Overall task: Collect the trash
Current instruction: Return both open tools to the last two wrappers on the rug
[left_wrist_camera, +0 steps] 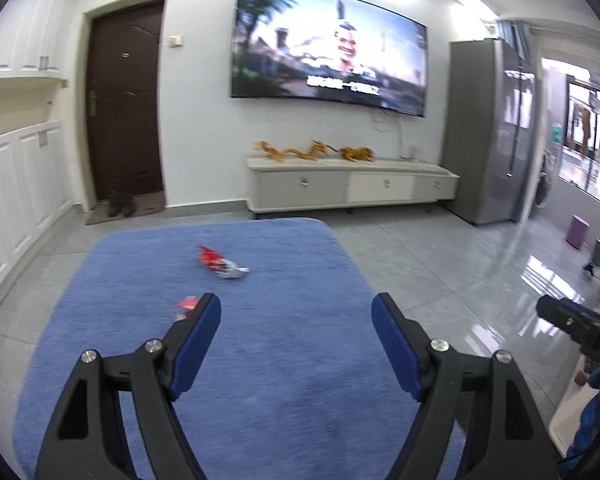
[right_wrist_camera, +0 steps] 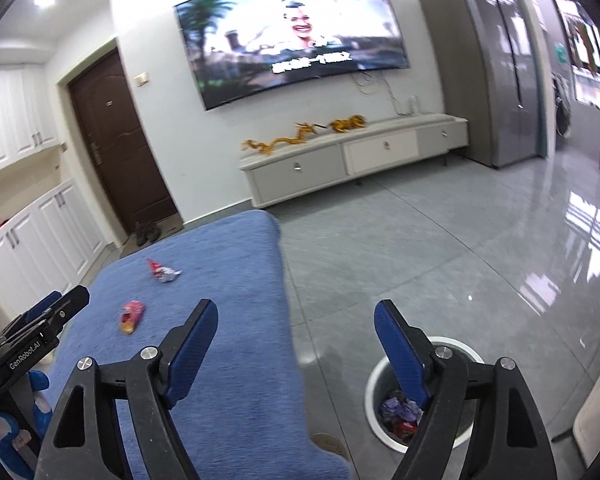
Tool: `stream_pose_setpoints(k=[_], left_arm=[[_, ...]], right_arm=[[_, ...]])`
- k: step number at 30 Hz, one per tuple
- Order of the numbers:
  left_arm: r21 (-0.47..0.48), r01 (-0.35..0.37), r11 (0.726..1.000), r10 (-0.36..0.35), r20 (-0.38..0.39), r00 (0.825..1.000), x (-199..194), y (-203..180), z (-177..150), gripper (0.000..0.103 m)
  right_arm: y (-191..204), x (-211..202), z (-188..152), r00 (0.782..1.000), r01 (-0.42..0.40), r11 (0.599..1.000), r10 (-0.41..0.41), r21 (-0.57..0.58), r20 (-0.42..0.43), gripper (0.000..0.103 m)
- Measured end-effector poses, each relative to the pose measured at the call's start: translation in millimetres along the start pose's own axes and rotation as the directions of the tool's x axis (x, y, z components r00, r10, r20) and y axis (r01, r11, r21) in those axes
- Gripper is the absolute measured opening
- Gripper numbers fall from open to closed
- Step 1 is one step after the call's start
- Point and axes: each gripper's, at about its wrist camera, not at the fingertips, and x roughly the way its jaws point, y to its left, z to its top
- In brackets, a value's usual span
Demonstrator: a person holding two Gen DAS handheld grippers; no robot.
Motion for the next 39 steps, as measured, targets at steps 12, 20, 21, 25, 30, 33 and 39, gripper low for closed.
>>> stream_pose_setpoints(k=[12, 20, 21, 25, 30, 33, 39], left_arm=[[-0.073, -0.091, 0.993, 0.094, 0.032, 0.995, -27, 56, -12, 0.077], [-0.117, -0.114, 0.987, 0.120, 0.044, 0.992, -31, 85, -18, 0.077], [-0.120, -0.117, 0.986, 0.123, 0.044, 0.991, -29, 87, -17, 0.077], [-0.139, -0.127, 0.982, 0.134, 0.043, 0.990, -25, 96, -18, 0.077], [-0.158, -0.132, 0.979, 0.138, 0.029, 0.990, -18, 109, -20, 0.077], [-0.168, -0.136, 0.976, 0.142, 0.023, 0.990, -13, 114, -21, 0.077], [-0.184, -0.153, 0.971, 0.158, 0.010, 0.987, -2, 126, -19, 0.077]], right_arm=[[53, 6, 3, 1.000, -0.023, 0.995, 0.024, -0.097, 0.006, 0.086], [79, 20, -1, 0.999, -0.030, 0.989, 0.028, -0.143, -0.017, 0.087], [84, 24, -1, 0.999, -0.032, 0.988, 0.029, -0.152, -0.023, 0.087], [89, 33, -3, 0.999, -0.041, 0.984, 0.034, -0.173, -0.041, 0.087], [99, 44, -4, 0.998, -0.045, 0.981, 0.034, -0.190, -0.057, 0.087], [104, 49, -2, 0.998, -0.049, 0.979, 0.038, -0.198, -0.059, 0.087], [111, 57, -1, 0.997, -0.062, 0.975, 0.050, -0.211, -0.063, 0.087]])
